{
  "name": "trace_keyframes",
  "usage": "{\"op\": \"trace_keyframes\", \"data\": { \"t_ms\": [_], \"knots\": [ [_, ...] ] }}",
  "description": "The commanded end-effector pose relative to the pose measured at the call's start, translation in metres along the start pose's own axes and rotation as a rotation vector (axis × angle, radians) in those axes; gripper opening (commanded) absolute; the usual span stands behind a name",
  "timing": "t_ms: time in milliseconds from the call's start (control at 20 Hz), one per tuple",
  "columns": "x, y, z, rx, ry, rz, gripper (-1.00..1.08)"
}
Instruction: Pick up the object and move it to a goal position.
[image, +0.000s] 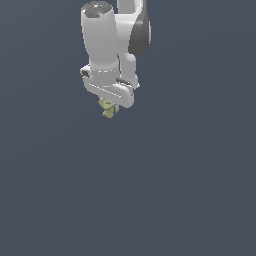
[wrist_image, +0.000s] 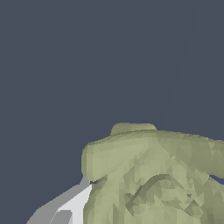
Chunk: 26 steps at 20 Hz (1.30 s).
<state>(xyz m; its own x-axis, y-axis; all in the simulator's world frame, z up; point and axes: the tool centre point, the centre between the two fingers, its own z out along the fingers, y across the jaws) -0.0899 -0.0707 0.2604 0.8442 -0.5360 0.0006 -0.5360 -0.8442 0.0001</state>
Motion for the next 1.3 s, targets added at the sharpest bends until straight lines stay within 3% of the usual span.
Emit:
{"op": "trace_keyframes", "data": {
  "t_ms": [0, 650, 1250],
  "knots": [
    [0.006, 0.005, -0.025, 0.000, -0.001, 0.000, -1.00],
    [0.038, 0.022, -0.135, 0.000, -0.001, -0.001, -1.00],
    [0.051, 0.026, -0.171, 0.000, -0.001, -0.002, -1.00]
  ]
}}
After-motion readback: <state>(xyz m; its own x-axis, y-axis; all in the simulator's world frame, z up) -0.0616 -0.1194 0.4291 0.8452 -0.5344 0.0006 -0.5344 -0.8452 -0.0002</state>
